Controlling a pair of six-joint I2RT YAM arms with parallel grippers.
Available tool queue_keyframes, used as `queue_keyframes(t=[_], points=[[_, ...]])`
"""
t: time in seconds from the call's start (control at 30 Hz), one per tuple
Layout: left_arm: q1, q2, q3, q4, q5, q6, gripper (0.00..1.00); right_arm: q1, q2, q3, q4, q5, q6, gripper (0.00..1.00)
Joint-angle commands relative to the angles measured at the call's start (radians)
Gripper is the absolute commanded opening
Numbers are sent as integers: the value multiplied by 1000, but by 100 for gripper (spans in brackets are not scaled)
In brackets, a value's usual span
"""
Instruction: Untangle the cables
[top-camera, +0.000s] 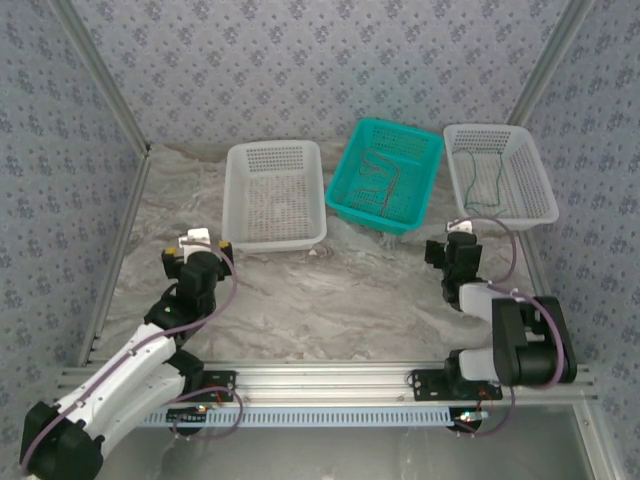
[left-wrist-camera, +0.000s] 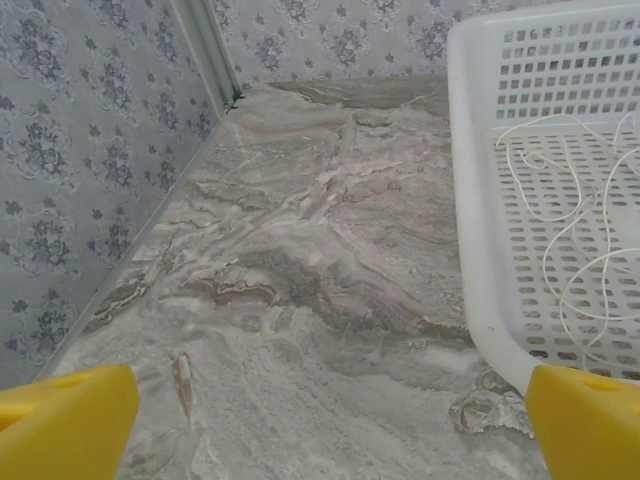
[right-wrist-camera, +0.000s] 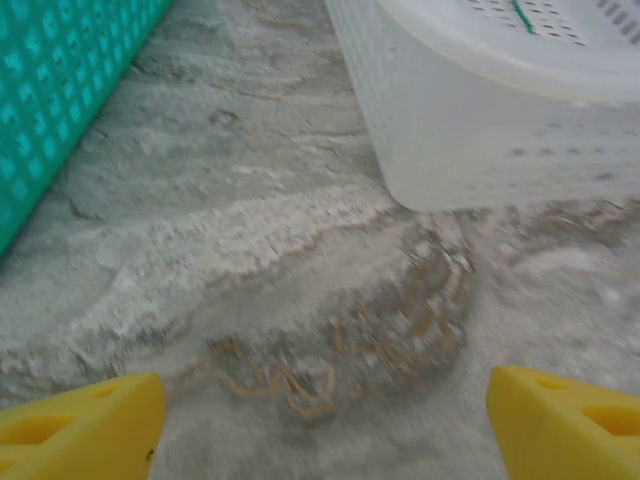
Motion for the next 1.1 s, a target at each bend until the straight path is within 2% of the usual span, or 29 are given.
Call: queue_keyframes(t=[0.0, 0.07, 0.1, 0.13, 0.17, 0.2, 0.23, 0.4, 0.47, 0.53, 0.57, 0.8, 0.83, 0.9, 1.0, 1.07], points=[[17, -3, -27, 50, 38, -23, 99, -35, 170, -32, 453, -88, -21, 87], [24, 9, -31, 62, 47, -23, 99, -37, 114, -8, 289, -105, -23, 88], [29, 13, -28, 62, 51, -22, 99, -48, 146, -17, 382, -123, -17, 90], [35, 21, -27, 71, 55, -19, 99, -57, 125, 8, 293, -123, -1, 97], [41, 28, -30, 86, 59, -15, 99, -54, 125, 24, 250, -124, -7, 100], [52, 39, -32, 111, 67, -4, 99, -43, 141, 13, 315, -111, -17, 100], [64, 57, -33, 141, 82, 12, 99, -38, 126, 29, 256, -93, -17, 100], [210, 221, 4, 267, 191, 89, 99, -25, 129, 23, 270, -67, -22, 100], [288, 307, 25, 319, 298, 109, 100, -28, 130, 24, 273, -73, -21, 100], [379, 390, 44, 372, 467, 82, 99, -29, 130, 23, 274, -75, -22, 100], [399, 424, 52, 398, 495, 84, 99, -30, 131, 24, 274, -74, -21, 100], [469, 682, 60, 654, 537, 134, 99, -32, 130, 28, 267, -99, -24, 100], [472, 693, 92, 594, 552, 143, 99, -36, 131, 33, 254, -134, -34, 100], [470, 715, 114, 586, 586, 168, 99, -53, 130, 43, 231, -214, -44, 100], [470, 734, 124, 598, 602, 195, 99, -55, 131, 43, 232, -219, -45, 100], [494, 818, 5, 902, 595, 166, 100, -55, 130, 44, 232, -219, -45, 100]])
